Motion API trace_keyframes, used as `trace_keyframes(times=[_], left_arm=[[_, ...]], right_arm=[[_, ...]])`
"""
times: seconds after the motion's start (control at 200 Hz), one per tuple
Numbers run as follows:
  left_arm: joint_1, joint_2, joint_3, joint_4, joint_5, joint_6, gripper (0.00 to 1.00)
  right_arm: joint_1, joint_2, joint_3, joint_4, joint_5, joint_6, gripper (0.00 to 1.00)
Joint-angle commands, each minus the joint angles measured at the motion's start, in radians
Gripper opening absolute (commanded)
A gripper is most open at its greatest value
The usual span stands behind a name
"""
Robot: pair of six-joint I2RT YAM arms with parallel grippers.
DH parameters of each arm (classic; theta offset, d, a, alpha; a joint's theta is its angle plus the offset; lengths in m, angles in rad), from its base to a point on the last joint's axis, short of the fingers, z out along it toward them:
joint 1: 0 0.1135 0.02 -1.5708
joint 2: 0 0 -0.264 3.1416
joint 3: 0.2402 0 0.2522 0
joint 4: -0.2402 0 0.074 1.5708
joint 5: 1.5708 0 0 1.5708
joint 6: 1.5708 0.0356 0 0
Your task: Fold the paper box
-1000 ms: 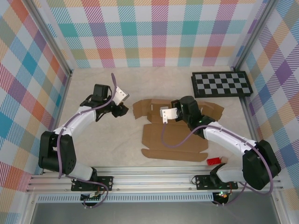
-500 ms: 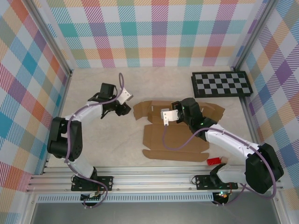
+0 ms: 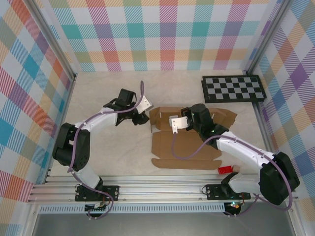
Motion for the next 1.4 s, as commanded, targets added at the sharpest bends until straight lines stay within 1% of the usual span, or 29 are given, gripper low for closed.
trace_keyframes(times=[0.0,0.09,0.105,0.145,0.33,0.405,0.585,0.77,0.875,0.955,1.03,1.06,1.115,1.19,1.315,1.395], left_arm=[[-0.04,-0.025,0.0,-0.018,0.04,-0.026,0.44],[-0.05,-0.036,-0.019,-0.006,0.059,-0.066,0.45],[-0.052,-0.039,-0.021,0.025,0.061,-0.071,0.45],[-0.055,-0.045,-0.025,0.032,0.07,-0.079,0.45],[-0.071,-0.072,-0.034,0.048,0.092,-0.131,0.45],[-0.094,-0.092,-0.056,0.087,0.094,-0.164,0.45],[-0.148,-0.106,-0.105,0.199,0.062,-0.252,0.45],[-0.193,-0.102,-0.115,0.294,-0.015,-0.354,0.47],[-0.225,-0.079,-0.117,0.313,-0.089,-0.377,0.5],[-0.228,-0.058,-0.118,0.314,-0.127,-0.394,0.52],[-0.228,-0.051,-0.119,0.3,-0.148,-0.393,0.59],[-0.227,-0.051,-0.118,0.289,-0.148,-0.386,0.66],[-0.224,-0.053,-0.117,0.277,-0.135,-0.377,0.72],[-0.208,-0.052,-0.111,0.264,-0.083,-0.375,0.73],[-0.198,-0.036,-0.102,0.264,-0.061,-0.377,0.73],[-0.198,-0.013,-0.089,0.259,-0.02,-0.377,0.73]], right_arm=[[0.023,0.028,-0.026,-0.037,0.01,-0.051,0.0],[0.034,0.036,-0.051,-0.029,0.009,-0.116,0.0],[0.035,0.035,-0.059,-0.018,0.006,-0.132,0.0],[0.035,0.036,-0.079,0.003,0.0,-0.156,0.0],[0.037,0.037,-0.107,0.051,0.019,-0.2,0.0],[0.046,0.026,-0.101,0.029,0.012,-0.178,0.0],[0.076,0.018,-0.09,-0.015,0.029,-0.145,0.0],[0.101,0.011,-0.096,-0.006,0.049,-0.131,0.0],[0.112,0.001,-0.1,-0.001,0.054,-0.118,0.0],[0.114,-0.006,-0.101,-0.002,0.055,-0.099,0.0],[0.114,-0.015,-0.102,-0.01,0.052,-0.09,0.0],[0.114,-0.017,-0.104,-0.011,0.052,-0.091,0.0],[0.115,-0.021,-0.107,-0.014,0.051,-0.089,0.0],[0.114,-0.025,-0.108,-0.015,0.049,-0.086,0.0],[0.115,-0.027,-0.105,-0.017,0.04,-0.065,0.0],[0.115,-0.027,-0.09,-0.047,0.027,-0.036,0.0]])
